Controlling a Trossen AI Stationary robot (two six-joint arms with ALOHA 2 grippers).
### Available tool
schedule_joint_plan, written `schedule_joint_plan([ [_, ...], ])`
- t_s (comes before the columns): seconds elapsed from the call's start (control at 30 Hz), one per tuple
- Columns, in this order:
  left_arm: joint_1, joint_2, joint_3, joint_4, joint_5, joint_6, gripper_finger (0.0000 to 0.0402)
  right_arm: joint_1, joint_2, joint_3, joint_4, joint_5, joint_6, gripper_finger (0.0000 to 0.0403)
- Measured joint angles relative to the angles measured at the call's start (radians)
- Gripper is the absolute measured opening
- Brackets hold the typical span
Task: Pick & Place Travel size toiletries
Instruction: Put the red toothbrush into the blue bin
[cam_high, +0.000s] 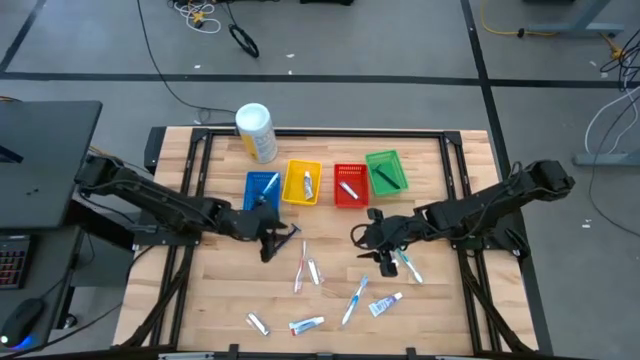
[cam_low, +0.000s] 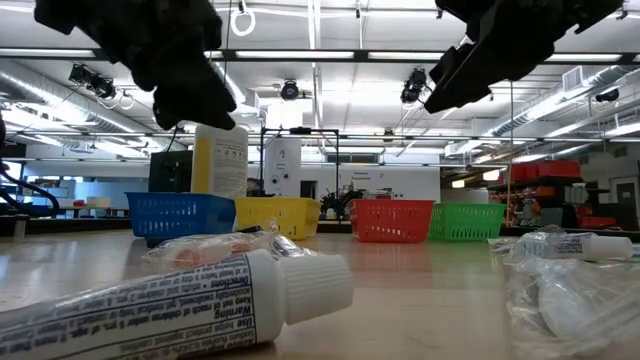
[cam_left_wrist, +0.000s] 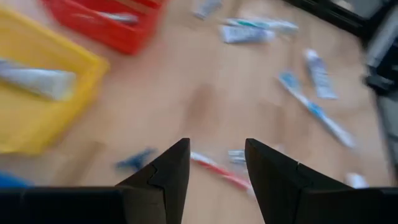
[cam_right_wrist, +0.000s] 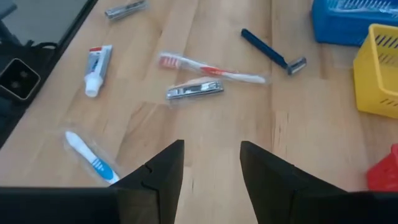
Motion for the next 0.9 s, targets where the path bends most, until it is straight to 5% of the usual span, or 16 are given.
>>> schedule_joint_plan([
  [0.37, -0.046, 0.377, 0.483, -0.511, 0.011, -0.181, 0.0164, -0.009, 0.001, 0.000, 0.002, 0.089, -0.055, 0.0167],
  [0.5, -0.060, 0.515, 0.627, -0.578, 0.081, -0.219, 0.0164, -0.026, 0.001, 0.000, 0.002, 0.162, -0.060, 0.0167],
  [0.63, -0.082, 0.631, 0.725, -0.586, 0.089, -0.197, 0.0164, -0.054, 0.001, 0.000, 0.004, 0.184, -0.129, 0.0167],
  [0.9, -0.118, 0.695, 0.777, -0.677, 0.066, -0.467, 0.0164, -0.093, 0.001, 0.000, 0.005, 0.175, -0.144, 0.0167],
])
